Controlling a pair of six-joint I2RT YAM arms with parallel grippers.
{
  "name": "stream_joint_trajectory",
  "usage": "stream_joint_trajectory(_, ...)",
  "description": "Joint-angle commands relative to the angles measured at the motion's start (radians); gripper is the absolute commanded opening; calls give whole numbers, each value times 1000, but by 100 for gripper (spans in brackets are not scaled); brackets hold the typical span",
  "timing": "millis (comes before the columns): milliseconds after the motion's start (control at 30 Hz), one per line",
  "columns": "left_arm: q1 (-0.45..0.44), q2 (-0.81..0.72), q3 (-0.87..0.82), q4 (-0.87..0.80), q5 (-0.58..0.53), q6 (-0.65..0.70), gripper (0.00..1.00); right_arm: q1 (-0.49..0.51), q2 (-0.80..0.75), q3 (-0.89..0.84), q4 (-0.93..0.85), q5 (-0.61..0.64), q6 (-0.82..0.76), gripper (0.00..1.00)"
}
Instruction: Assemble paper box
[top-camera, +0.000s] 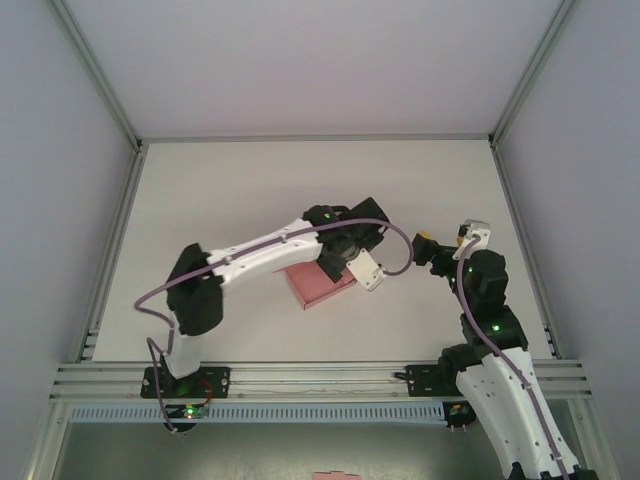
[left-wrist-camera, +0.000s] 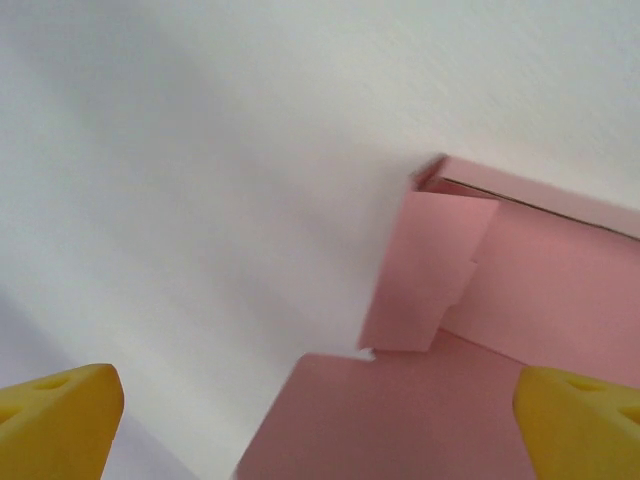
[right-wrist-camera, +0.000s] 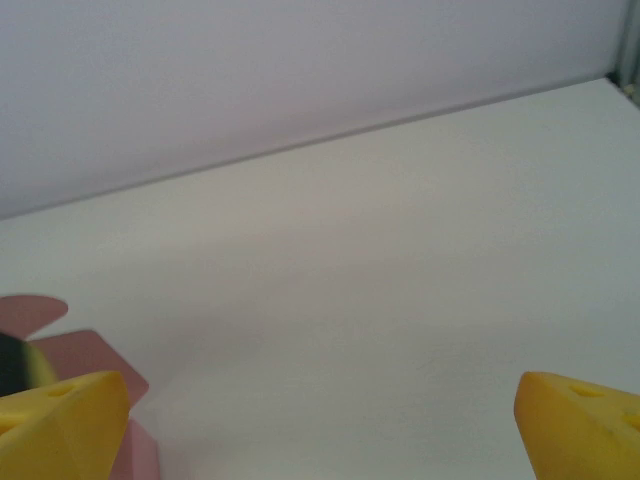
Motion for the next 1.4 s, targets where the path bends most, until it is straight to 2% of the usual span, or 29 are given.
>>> stream_joint_trajectory(0, 8, -168, -81, 212, 140, -247, 100, -7, 69, -3, 145, -130, -92, 98)
stream_joint_trajectory(33, 16, -217, -134, 291, 131, -313, 100, -8, 106, 9, 168, -196, -139, 98)
stream_joint_trajectory(100, 31, -322, -263, 456, 45, -465, 100, -6, 210, 45, 174, -360, -185, 97)
stream_joint_trajectory(133, 36, -376, -327, 543, -22, -564, 100, 4, 272, 70, 160, -398, -178, 92)
stream_joint_trajectory(200, 49, -504, -463, 707, -209, -849, 100, 54, 405, 132, 90, -405, -211, 84)
stream_joint_trajectory(267, 94, -657, -606, 763, -284, -1158, 100, 142, 513, 165, 47, -347, -227, 83)
stream_joint_trajectory(333, 130, -808, -758, 785, -304, -1382, 100, 226, 596, 170, 66, -335, -237, 83)
stream_joint_trajectory(400, 136, -952, -894, 772, -372, -1533, 100, 278, 680, 181, 94, -336, -240, 80)
stream_joint_trajectory(433, 137, -1011, -935, 731, -432, -1608, 100, 287, 718, 197, 93, -334, -236, 75)
stream_joint_trajectory(500, 142, -1105, -982, 594, -643, -1789, 100, 295, 791, 241, 59, -311, -240, 69)
stream_joint_trajectory(567, 158, -1158, -999, 438, -776, -1917, 100, 307, 846, 273, 39, -280, -251, 62)
stream_joint_trajectory(633, 165, -1184, -1037, 371, -802, -1967, 100, 313, 882, 293, 41, -280, -255, 60)
stream_joint_trajectory(700, 169, -1190, -1091, 377, -789, -2008, 100, 322, 918, 306, 55, -315, -268, 59)
stream_joint_trajectory(867, 194, -1144, -1128, 321, -780, -2106, 100, 332, 1033, 357, 36, -308, -264, 56)
stream_joint_trajectory(933, 198, -1123, -1134, 318, -772, -2114, 100, 334, 1064, 367, 28, -311, -270, 53)
stream_joint_trajectory(1033, 202, -1108, -1137, 307, -771, -2127, 100, 340, 1089, 361, 41, -320, -271, 42)
stream_joint_trajectory(1167, 207, -1117, -1156, 319, -778, -2142, 100, 346, 1118, 374, 28, -336, -269, 41)
stream_joint_trajectory(1367, 217, -1157, -1184, 308, -779, -2160, 100, 361, 1152, 378, 24, -279, -236, 37)
